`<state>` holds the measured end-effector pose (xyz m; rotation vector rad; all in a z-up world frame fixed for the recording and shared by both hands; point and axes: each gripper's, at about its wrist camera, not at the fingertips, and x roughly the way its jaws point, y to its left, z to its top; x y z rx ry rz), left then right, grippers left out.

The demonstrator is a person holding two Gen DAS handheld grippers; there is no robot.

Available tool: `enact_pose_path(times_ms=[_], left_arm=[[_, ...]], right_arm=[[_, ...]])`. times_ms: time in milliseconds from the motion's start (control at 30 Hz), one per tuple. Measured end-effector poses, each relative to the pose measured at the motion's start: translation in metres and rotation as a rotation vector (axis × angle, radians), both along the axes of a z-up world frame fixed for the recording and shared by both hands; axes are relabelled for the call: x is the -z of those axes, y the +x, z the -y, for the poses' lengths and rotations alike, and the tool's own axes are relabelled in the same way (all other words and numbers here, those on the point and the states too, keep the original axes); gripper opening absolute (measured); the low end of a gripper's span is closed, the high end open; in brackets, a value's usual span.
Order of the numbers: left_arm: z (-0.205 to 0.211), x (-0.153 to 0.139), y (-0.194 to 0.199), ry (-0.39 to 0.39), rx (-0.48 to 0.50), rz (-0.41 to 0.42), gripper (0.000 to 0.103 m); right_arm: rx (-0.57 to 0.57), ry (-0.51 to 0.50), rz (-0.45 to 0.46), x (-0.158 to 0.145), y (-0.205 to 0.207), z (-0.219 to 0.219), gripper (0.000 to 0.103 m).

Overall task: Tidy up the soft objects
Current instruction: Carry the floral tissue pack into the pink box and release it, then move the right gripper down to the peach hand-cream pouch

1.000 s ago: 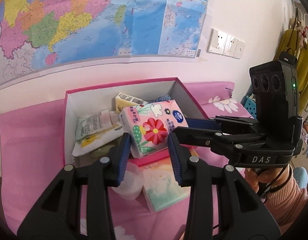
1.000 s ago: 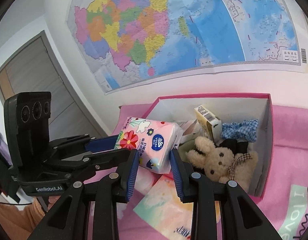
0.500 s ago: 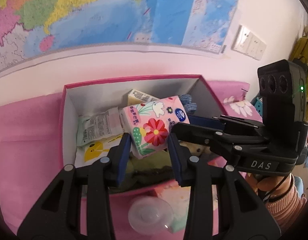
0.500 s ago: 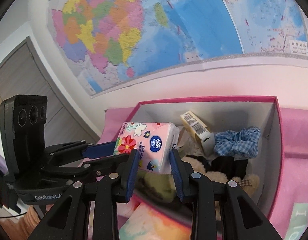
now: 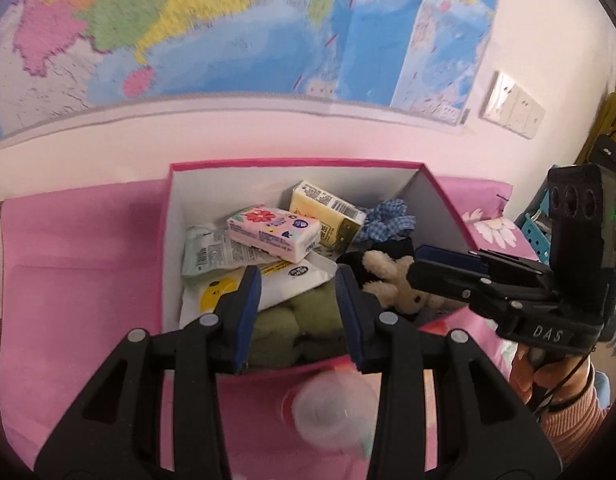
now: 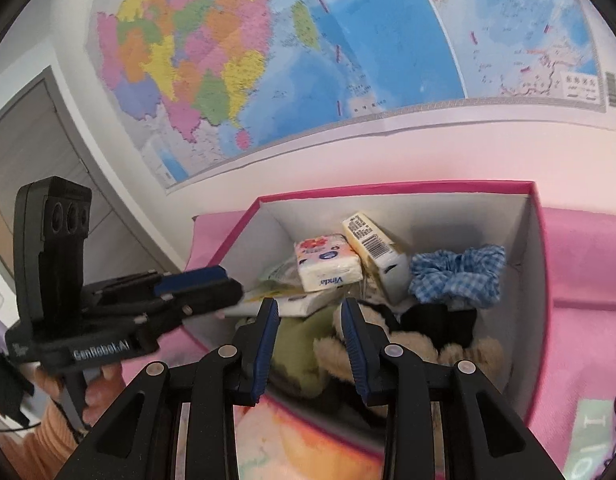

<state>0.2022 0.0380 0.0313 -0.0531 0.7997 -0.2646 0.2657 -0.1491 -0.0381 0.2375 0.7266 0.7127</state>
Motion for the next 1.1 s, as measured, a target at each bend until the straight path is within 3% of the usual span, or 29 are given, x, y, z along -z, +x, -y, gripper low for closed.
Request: enact_pose_path(times_ms=[167,267,467,800,1100], left_arm=[[-0.007,-0.013,-0.037,-0.011,0.021,0.069,0.040],[-0.009,-0.016,-0.061,-0.006,0.034,0.095,0.040],[-0.002,-0.002,-0.103,0.027,0.048,0.086,0.041],[0.013,0.036,-0.151,0.048,0.059,-0.003,0.041],[0.021,0.071,-0.173,0.004,0.061,-0.123,0.041]], right_arm=[[-0.026,0.040,0.024,-0.008,-0.027,0.016,0.034],[-0.049,0.068,0.035,-0.014,-0.045,0.026,0.040],[-0.102,0.078,0.061,-0.021,-0.084,0.037,0.047],[-0.160,0.048,0.034,-0.007,-0.133,0.040,0.053],[-0.208,-0.010,-0.041,0.026,-0.160,0.034,0.056]])
